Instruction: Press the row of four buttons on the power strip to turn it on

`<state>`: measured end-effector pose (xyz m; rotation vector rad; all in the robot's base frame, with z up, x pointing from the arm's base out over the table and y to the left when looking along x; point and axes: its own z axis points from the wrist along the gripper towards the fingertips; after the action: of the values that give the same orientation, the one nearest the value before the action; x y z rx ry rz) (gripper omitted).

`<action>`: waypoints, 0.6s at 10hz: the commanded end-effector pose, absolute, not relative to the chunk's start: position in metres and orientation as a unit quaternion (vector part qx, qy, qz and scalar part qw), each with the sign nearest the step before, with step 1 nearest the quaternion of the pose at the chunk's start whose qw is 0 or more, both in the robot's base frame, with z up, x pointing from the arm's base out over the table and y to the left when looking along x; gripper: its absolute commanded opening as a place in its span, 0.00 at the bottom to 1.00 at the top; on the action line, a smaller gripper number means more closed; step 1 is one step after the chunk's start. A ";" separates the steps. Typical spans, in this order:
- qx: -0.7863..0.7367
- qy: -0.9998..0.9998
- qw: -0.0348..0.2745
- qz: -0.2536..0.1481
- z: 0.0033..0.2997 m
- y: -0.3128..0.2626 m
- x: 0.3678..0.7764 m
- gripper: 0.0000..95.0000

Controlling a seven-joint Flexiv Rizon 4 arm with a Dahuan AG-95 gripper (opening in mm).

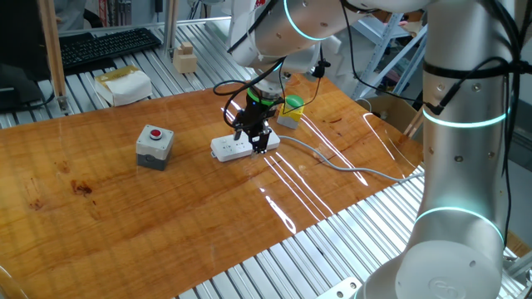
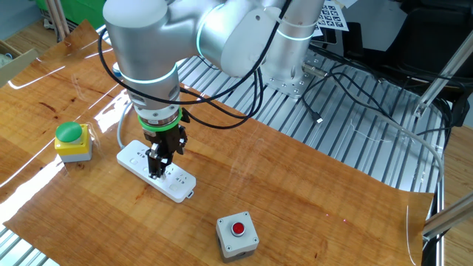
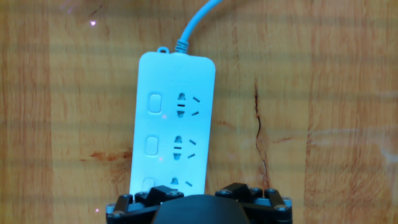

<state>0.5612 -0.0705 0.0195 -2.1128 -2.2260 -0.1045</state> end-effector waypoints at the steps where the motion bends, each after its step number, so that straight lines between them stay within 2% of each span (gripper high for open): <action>1: -0.688 -0.723 0.044 -0.045 0.017 -0.071 0.560 0.80; 6: -0.687 -0.723 0.034 -0.063 -0.005 -0.069 0.558 0.80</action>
<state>0.5573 -0.0709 0.0098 -2.1160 -2.2361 -0.1856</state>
